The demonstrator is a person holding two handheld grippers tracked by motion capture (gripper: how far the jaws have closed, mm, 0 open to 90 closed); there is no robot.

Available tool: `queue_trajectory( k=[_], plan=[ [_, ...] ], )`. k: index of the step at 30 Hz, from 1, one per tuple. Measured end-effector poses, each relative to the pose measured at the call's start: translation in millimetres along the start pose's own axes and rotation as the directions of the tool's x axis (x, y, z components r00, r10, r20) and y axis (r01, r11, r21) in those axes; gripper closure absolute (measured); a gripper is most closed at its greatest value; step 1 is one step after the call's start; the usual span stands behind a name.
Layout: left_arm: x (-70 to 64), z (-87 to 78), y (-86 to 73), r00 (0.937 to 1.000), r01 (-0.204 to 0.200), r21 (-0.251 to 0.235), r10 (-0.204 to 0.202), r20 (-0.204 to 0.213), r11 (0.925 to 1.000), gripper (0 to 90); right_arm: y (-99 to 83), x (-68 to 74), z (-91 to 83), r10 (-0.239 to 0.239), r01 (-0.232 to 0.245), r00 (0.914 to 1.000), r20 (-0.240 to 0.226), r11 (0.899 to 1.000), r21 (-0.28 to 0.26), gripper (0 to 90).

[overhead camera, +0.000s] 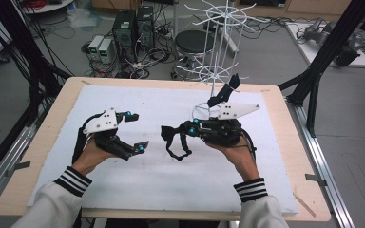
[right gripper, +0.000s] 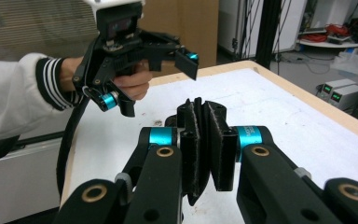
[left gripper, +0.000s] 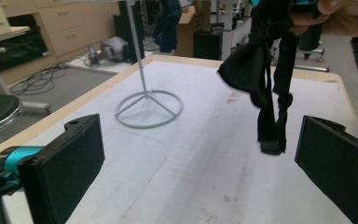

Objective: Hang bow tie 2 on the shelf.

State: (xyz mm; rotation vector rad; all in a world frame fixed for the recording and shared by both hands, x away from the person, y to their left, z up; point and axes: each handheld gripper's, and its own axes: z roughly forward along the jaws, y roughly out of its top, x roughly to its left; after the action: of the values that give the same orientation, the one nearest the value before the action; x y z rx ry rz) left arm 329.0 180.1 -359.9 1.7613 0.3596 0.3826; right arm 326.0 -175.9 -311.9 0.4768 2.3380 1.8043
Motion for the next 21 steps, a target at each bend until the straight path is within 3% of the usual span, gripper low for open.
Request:
queue_trajectory(
  k=[7,13,21],
  plan=[
    [0.0,-13.3,-14.1,0.9978,0.000,-0.013,-0.001,-0.066,0.9999,1.7,0.2,-1.2,-4.3,-0.003,0.003,0.9998,0.018,1.000,-0.010,84.4],
    [-1.4,-26.2,-27.3,0.9874,0.012,-0.035,-0.018,-0.157,0.9993,1.7,1.1,-3.1,-10.0,0.005,-0.003,0.9994,0.035,0.999,-0.032,84.2],
    [-0.7,-40.1,-48.4,0.9769,0.042,-0.038,-0.049,-0.208,0.9984,1.7,1.6,-5.9,-19.3,0.010,-0.006,0.9975,0.070,0.999,-0.052,84.2]
  ],
)
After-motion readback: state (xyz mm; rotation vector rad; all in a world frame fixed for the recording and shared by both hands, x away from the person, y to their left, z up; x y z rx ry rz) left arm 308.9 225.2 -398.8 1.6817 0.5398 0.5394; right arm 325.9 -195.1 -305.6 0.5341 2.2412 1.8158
